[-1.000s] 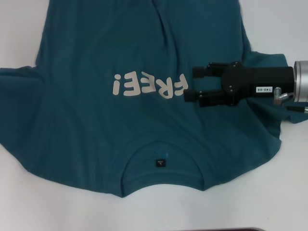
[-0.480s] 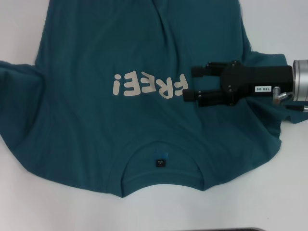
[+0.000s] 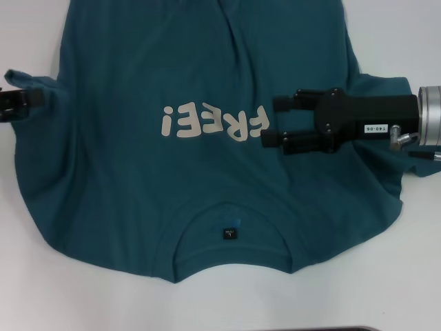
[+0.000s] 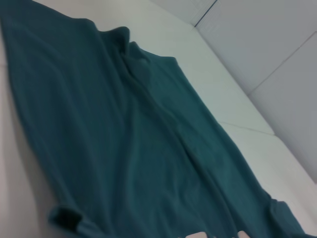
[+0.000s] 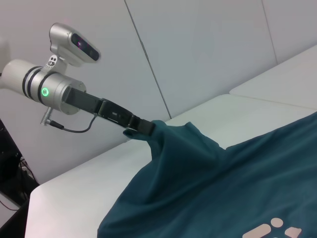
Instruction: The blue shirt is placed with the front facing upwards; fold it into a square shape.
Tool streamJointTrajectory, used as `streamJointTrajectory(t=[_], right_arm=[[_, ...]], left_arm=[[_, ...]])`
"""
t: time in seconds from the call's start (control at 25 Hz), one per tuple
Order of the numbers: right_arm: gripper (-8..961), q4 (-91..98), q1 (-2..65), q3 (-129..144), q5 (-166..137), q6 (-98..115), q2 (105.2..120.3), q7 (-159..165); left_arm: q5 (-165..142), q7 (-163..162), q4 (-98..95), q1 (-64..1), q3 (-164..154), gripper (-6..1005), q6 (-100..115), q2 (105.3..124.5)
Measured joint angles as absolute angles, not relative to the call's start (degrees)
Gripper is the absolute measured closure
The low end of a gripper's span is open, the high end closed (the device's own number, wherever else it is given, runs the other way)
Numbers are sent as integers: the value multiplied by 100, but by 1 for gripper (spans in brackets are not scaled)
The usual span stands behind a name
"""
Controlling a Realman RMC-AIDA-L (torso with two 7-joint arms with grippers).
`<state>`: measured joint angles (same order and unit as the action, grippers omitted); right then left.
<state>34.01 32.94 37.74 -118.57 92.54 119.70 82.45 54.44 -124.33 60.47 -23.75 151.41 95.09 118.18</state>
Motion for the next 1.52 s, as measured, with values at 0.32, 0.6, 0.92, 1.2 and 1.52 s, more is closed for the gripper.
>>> streamJointTrajectory(t=[0.32,0.6,0.92,1.2,1.52], right_arm=[[41,3382,3256,3771,-11857,9255,11969,8243],[40,3349,3251,3770,-11857,9271,11961,8243],[41,3349,3251,3770,-11857,9273,11961,8243],[41,3368,3255,3770,-11857,9281,11961,8243],[40,3380,3261,3766,-11857,9291,11961,8246]], left_arm=[[5449,-12419,5900,-2429,15117,996,9333,11872],[5468,-12382,5721,-2572,15093,982,9383,12002],[5493,-12140,5011,-2915,15048,795,9334,12096],[5503,-12086,5319,-2828,15070,595,9363,12131],[5473,-12121,5357,-2384,15105,323,8746,11967]])
